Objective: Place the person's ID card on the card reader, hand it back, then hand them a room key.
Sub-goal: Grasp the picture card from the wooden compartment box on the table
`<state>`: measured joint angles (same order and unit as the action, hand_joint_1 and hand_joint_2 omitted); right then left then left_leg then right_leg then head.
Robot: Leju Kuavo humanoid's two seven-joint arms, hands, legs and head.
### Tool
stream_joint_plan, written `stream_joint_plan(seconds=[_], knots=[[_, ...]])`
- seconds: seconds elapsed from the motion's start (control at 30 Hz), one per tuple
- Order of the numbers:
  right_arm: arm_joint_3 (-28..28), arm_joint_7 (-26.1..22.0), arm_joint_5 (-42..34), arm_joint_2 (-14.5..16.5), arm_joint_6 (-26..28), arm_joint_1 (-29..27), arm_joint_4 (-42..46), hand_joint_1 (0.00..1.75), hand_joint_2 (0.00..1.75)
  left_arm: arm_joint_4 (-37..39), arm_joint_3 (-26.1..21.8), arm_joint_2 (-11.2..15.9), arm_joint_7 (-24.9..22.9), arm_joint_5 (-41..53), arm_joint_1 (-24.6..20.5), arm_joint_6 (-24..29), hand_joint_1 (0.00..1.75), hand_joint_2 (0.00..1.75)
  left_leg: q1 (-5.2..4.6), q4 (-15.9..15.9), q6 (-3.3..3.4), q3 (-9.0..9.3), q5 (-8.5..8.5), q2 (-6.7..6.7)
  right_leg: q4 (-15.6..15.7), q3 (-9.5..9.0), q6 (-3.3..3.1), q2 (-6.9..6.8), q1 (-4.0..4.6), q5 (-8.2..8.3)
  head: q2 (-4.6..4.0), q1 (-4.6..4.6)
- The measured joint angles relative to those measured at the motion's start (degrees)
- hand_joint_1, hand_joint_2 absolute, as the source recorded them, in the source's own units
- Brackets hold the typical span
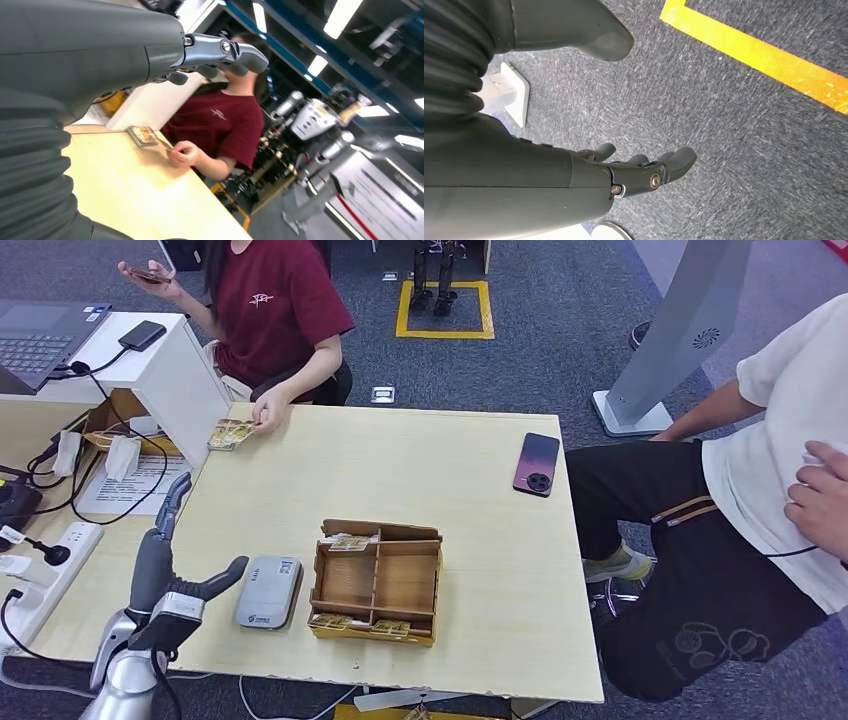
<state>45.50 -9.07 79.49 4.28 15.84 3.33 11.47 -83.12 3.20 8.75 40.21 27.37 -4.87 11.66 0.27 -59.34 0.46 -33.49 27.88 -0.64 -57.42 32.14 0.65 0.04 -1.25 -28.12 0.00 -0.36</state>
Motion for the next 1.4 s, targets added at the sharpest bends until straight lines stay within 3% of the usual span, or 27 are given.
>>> stream_joint_plan(seconds=[0.13,0.23,0.37,0.5,1.03,1.4], knots=[[0.01,0.1,0.64,-0.39,-0.05,0.09,0.03,0.0,1.75,-3.05,9.42,1.58,0.01,4.17,1.33,1.68,0.0,1.75,-0.03,0.0,0.04,0.01,-0.03,-0.05,0.01,-0.06,0.03,-0.11,-0.02,0.04,0.01,-0.01],[0.05,-0.13,0.67,-0.54,-0.03,0.28,0.04,0.0,1.75,-3.25,16.36,1.55,0.01,11.65,1.37,7.14,0.0,1.75,-0.03,-0.01,0.05,0.02,-0.04,-0.02,0.01,-0.08,0.02,-0.07,-0.02,0.1,0.02,0.01],[0.31,-0.08,0.78,-0.54,-0.03,0.28,0.04,0.0,1.75,-4.09,23.1,2.05,-1.16,18.83,1.85,14.34,0.0,1.75,-0.03,-0.01,0.05,0.02,-0.04,-0.02,0.01,-0.07,0.01,-0.06,-0.01,0.11,0.01,-0.01],[0.55,0.09,0.92,-0.58,-0.04,0.32,0.04,0.0,1.75,-4.31,28.06,3.57,-2.28,21.98,2.52,15.97,0.0,1.75,-0.01,-0.01,0.04,0.02,-0.04,-0.03,0.0,-0.04,0.0,-0.07,0.0,0.1,0.0,-0.01],[0.93,0.09,1.72,-0.67,-0.02,0.71,0.04,0.0,1.75,2.14,32.9,6.88,-15.87,39.58,-1.6,24.49,0.0,1.75,-0.01,0.0,0.04,0.02,-0.07,-0.03,0.0,-0.07,0.0,-0.08,0.0,0.11,0.01,-0.01],[1.13,0.0,1.72,-0.69,0.03,0.69,0.04,0.0,1.75,5.57,32.95,8.11,-17.08,40.65,-2.69,25.29,0.0,1.75,0.0,0.0,0.03,0.02,-0.06,-0.03,0.0,-0.05,-0.01,-0.07,0.01,0.1,0.01,-0.01]])
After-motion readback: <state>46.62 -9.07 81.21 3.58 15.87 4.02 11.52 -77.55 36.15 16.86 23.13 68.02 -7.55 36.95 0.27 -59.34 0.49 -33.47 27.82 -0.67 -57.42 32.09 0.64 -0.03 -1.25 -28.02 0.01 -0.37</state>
